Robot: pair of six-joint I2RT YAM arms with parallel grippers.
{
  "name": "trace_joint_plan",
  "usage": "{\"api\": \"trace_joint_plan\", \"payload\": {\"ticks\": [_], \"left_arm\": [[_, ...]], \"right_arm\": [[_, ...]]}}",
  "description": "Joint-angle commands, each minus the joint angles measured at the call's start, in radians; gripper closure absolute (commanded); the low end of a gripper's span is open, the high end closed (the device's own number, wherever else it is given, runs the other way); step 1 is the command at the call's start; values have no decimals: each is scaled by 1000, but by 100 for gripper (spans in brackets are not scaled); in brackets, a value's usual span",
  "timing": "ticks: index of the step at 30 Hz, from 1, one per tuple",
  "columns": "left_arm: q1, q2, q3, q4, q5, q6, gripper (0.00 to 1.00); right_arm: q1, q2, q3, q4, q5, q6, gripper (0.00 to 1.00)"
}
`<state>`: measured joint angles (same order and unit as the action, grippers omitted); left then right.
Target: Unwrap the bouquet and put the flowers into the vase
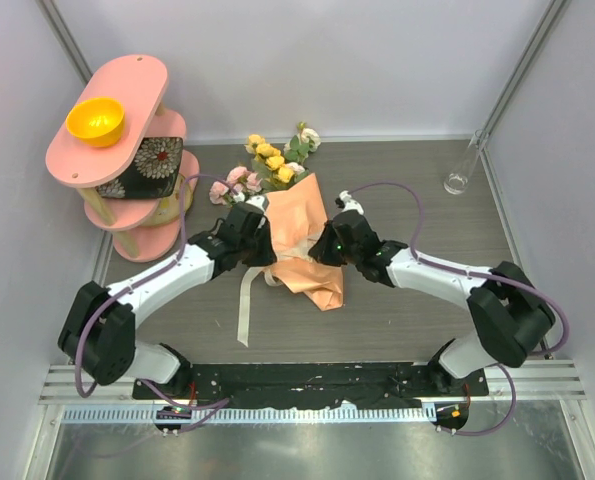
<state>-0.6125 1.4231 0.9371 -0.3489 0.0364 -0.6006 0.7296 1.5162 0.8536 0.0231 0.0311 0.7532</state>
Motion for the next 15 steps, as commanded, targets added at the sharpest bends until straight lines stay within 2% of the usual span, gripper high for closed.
{"api": "trace_joint_plan", "payload": {"ticks": [1, 6, 15], "left_arm": [[11, -124, -70, 10, -160, -59, 100], [13, -260, -177, 18, -236, -105, 100], [13, -466, -299, -51, -340, -169, 100]], "right_arm": [[-82, -103, -40, -8, 10, -20, 98], [-170, -154, -73, -17, -19, -46, 98], [-321, -128, -42, -89, -7, -124, 98]]}}
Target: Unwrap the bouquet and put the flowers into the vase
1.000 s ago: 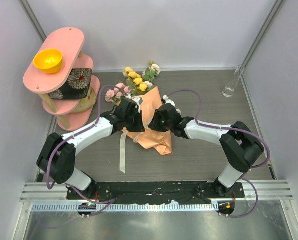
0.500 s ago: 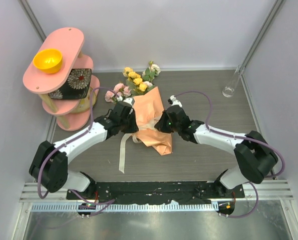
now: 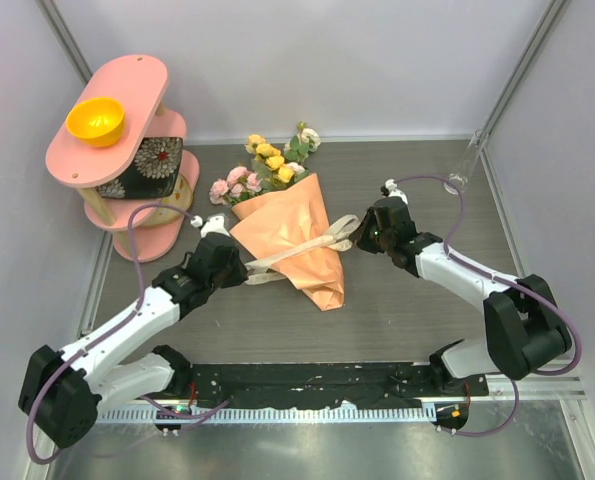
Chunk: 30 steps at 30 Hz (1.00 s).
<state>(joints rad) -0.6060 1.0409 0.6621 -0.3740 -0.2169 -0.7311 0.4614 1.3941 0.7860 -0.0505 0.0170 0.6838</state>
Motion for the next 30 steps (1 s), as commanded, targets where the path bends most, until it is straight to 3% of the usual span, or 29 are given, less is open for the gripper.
{"api": "trace_joint_plan", "payload": {"ticks": [1, 8, 14, 18, 19, 22, 27, 30], "left_arm": [[6, -132, -28, -37, -104, -44, 100], [6, -367, -61, -121, -134, -56, 100], [6, -495, 7, -238, -185, -22, 99], [6, -490, 54, -259, -145, -2, 99], [6, -478, 59, -249, -131, -1, 100], [6, -424, 83, -229, -82, -5, 100], [6, -378, 178, -249, -99, 22, 100], [6, -374, 254, -298, -150, 67, 100]], "right_arm": [[-64, -3, 28, -23, 14, -59, 98], [-89, 60, 85, -69, 77, -127, 94], [-89, 91, 111, -86, 78, -164, 85], [-79, 94, 113, -88, -16, -199, 56], [-72, 71, 108, -72, -64, -210, 53], [14, -15, 93, -74, -74, -254, 46], [195, -141, 78, -77, -68, -329, 45], [276, -156, 53, -25, -110, -290, 47]]}}
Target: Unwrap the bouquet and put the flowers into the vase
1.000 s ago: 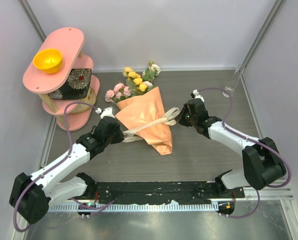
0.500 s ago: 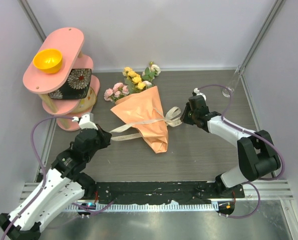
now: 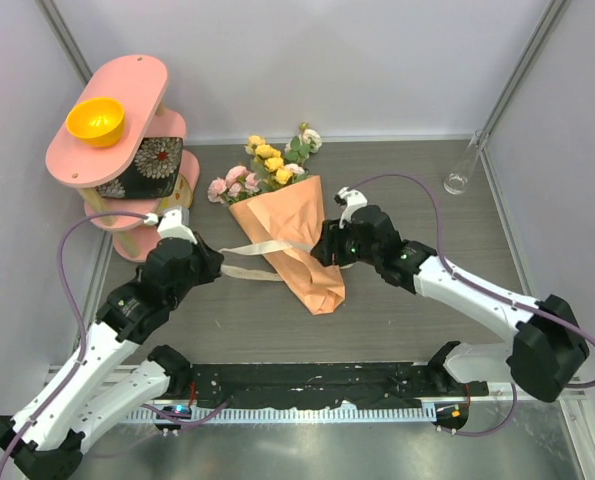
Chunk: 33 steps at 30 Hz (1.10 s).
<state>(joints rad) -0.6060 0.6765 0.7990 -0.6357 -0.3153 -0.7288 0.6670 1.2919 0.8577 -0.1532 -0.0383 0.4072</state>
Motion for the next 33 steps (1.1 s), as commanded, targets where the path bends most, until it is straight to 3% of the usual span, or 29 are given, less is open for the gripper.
{"api": "trace_joint_plan", "payload": {"ticks": [1, 5, 8, 12, 25, 29, 33], "left_arm": [[6, -9, 138, -65, -65, 77, 100], [6, -11, 273, -131, -128, 130, 100], [6, -9, 382, -185, -165, 181, 100], [6, 3, 543, -268, -273, 258, 100], [5, 46, 1044, -314, -482, 575, 100], [5, 54, 1088, -322, -489, 582, 100], [5, 37, 966, -303, -420, 520, 99]], "right_arm": [[85, -48, -37, 96, -101, 23, 48], [134, 23, -83, 201, -144, 93, 60], [152, 56, -100, 245, -144, 125, 63], [152, 98, -112, 273, -98, 133, 63], [151, 216, -68, 257, -69, 119, 62], [151, 251, -59, 253, -77, 113, 62], [151, 262, -48, 253, -97, 108, 59]]}}
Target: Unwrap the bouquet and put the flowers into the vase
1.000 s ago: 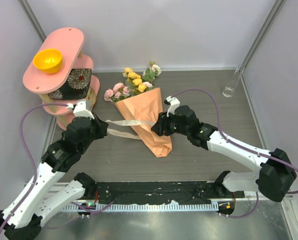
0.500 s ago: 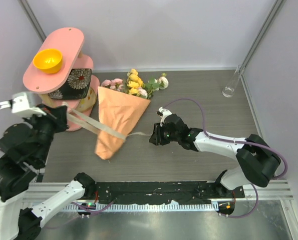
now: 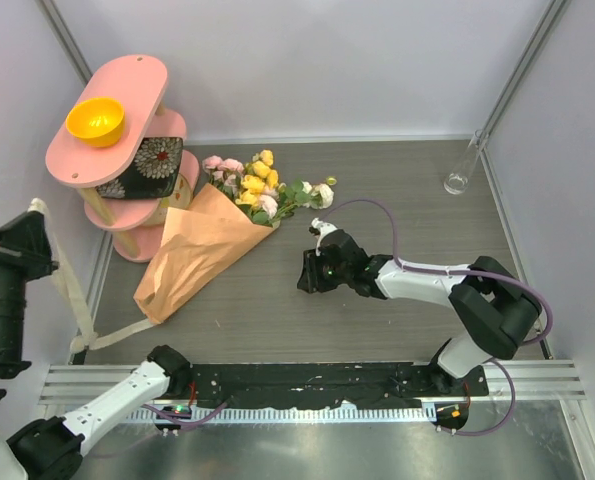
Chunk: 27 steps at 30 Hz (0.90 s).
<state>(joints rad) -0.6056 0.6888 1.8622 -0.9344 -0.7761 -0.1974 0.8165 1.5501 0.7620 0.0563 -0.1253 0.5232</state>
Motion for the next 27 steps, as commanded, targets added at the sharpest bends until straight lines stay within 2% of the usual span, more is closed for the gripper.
{"api": "trace_joint_plan", "payload": {"ticks": [1, 5, 11, 15, 17, 20, 21, 23, 27], "left_arm": [[4, 26, -118, -3, 50, -20, 100], [4, 51, -169, 6, 75, -39, 100], [4, 74, -239, -6, 51, -59, 100], [4, 86, -310, -24, 5, -63, 100], [4, 92, -365, -29, -38, -47, 100], [4, 113, -409, -52, -165, -57, 100], [4, 127, -419, -64, -231, -65, 100], [4, 144, -445, -69, -270, -82, 100], [4, 170, -468, -87, -275, -123, 100]], "right_arm": [[1, 5, 54, 37, -28, -14, 59], [3, 27, 105, 51, -95, -22, 52], [58, 155, 271, 122, -243, 32, 51], [107, 275, 407, 148, -270, 92, 51], [105, 294, 428, 165, -222, 179, 51], [84, 262, 384, 122, -125, 286, 50], [75, 252, 360, 141, -125, 313, 50], [55, 222, 266, 184, -138, 374, 48], [-11, 147, 59, 412, -223, 542, 37]]}}
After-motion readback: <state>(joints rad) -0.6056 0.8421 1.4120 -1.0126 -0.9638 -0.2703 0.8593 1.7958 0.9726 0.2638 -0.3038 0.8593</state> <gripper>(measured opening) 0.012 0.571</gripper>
